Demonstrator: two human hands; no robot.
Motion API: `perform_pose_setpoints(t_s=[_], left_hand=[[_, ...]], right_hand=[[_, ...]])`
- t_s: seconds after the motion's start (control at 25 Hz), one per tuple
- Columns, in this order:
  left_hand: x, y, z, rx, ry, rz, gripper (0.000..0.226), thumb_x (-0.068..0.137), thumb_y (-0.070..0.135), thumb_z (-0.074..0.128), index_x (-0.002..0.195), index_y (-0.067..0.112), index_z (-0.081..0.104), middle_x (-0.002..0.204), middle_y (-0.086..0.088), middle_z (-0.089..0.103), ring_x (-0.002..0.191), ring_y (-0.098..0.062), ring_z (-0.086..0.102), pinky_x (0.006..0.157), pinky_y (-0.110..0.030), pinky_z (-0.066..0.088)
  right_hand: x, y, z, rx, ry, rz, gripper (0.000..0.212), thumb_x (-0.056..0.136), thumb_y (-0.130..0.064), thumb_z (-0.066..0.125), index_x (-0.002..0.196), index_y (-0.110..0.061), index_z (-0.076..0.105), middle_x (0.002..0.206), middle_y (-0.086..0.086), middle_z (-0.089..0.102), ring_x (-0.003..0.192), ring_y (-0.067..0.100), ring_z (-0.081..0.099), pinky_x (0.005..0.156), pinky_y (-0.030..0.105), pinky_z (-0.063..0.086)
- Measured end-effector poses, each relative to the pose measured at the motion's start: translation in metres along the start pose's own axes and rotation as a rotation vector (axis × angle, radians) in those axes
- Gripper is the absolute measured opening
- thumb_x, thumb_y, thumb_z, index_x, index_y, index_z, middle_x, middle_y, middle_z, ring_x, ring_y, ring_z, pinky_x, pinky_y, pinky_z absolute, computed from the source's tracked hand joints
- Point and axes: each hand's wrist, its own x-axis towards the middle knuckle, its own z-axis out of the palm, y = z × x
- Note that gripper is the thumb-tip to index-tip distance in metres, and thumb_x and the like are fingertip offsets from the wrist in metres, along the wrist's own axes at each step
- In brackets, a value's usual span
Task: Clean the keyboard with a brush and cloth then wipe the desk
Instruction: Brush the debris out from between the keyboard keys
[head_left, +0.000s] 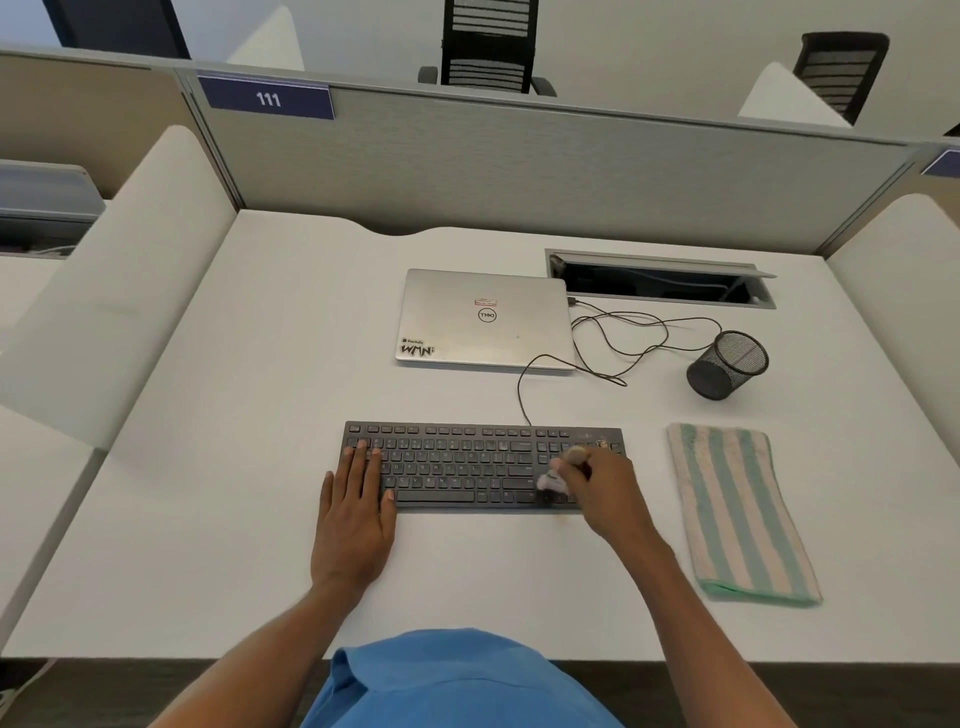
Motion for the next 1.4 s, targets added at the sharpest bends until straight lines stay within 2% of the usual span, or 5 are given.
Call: perform_pose_setpoints(t_s=[0.24, 0.44, 0.76, 0.88, 1.4], left_hand=[[0.000, 0.001, -0.002, -0.002, 0.002, -0.002, 0.065, 0.108, 0.040, 0.026, 0.168, 0.014, 0.021, 0.177, 0.000, 0.012, 0.164, -0.016, 0.003, 0.132, -0.050, 0.016], [0.000, 0.001, -0.001, 0.002, 0.006, -0.001, 0.065, 0.108, 0.040, 0.025, 0.168, 0.014, 0.021, 0.177, -0.001, 0.013, 0.164, -0.016, 0.003, 0.132, -0.051, 0.016], [0.001, 0.000, 0.000, 0.011, 0.006, -0.001, 0.066, 0.108, 0.040, 0.024, 0.168, 0.013, 0.022, 0.177, -0.001, 0.013, 0.164, -0.016, 0.003, 0.131, -0.050, 0.016], [0.000, 0.001, 0.000, 0.007, 0.008, -0.001, 0.066, 0.108, 0.039, 0.024, 0.168, 0.013, 0.022, 0.177, -0.001, 0.013, 0.164, -0.016, 0.003, 0.131, -0.050, 0.016], [0.000, 0.001, 0.000, 0.000, 0.007, -0.009, 0.065, 0.108, 0.039, 0.025, 0.168, 0.014, 0.022, 0.177, -0.001, 0.014, 0.164, -0.016, 0.004, 0.132, -0.050, 0.014]], right_hand=[[0.011, -0.002, 0.003, 0.030, -0.088, 0.113, 0.024, 0.100, -0.001, 0.053, 0.087, 0.017, 0.058, 0.094, 0.021, 0.072, 0.062, -0.014, 0.062, 0.050, 0.001, 0.040], [0.023, 0.008, -0.006, 0.078, -0.018, 0.206, 0.022, 0.096, -0.011, 0.047, 0.080, -0.004, 0.060, 0.087, 0.002, 0.072, 0.071, 0.021, 0.069, 0.070, 0.034, 0.061], [0.009, -0.002, 0.005, 0.142, -0.094, 0.140, 0.024, 0.097, 0.017, 0.039, 0.076, 0.009, 0.047, 0.076, 0.022, 0.044, 0.043, 0.020, 0.042, 0.050, 0.015, 0.043], [0.002, 0.014, -0.011, 0.131, 0.050, 0.184, 0.016, 0.100, 0.005, 0.048, 0.096, 0.016, 0.059, 0.085, 0.014, 0.061, 0.048, 0.000, 0.062, 0.047, 0.002, 0.039], [-0.016, 0.031, -0.006, 0.109, 0.096, 0.161, 0.021, 0.102, -0.007, 0.052, 0.085, -0.009, 0.064, 0.084, -0.006, 0.070, 0.072, -0.005, 0.064, 0.068, 0.012, 0.046]])
